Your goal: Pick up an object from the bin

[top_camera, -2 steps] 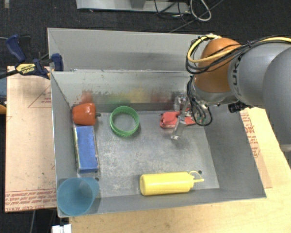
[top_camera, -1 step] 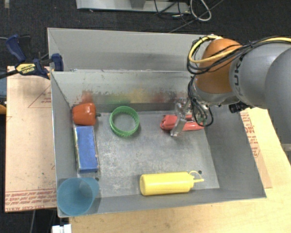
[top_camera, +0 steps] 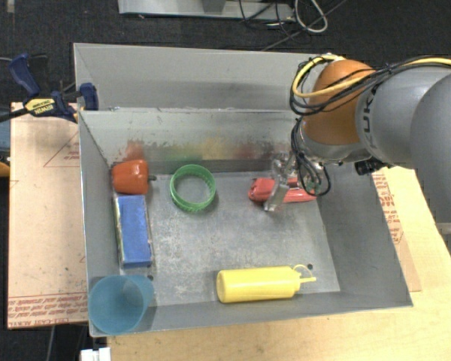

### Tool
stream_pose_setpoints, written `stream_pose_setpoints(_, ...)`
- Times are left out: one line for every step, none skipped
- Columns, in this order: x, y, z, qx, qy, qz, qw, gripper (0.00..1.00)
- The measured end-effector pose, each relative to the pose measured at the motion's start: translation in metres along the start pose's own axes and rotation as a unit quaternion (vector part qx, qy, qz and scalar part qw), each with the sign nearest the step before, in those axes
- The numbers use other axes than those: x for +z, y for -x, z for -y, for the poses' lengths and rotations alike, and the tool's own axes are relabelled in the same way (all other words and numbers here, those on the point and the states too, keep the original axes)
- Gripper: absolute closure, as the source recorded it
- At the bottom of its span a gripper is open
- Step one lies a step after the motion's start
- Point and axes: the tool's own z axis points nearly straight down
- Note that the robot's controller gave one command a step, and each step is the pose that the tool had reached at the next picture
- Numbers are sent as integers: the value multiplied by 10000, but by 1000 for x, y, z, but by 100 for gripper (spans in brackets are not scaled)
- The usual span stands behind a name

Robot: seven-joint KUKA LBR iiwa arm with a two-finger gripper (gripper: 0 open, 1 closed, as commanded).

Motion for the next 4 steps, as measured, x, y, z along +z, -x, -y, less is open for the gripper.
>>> stream_pose_setpoints(-17, -3, 0, -3, -7, -58, 10000, 100)
stream_pose_setpoints(-41, -2, 0, -4, -3, -35, 10000, 100)
stream_pose_setpoints(-55, -1, -1, -3, 0, -31, 10000, 100)
stream_pose_setpoints(-65, -1, -1, -5, 0, -43, 10000, 100)
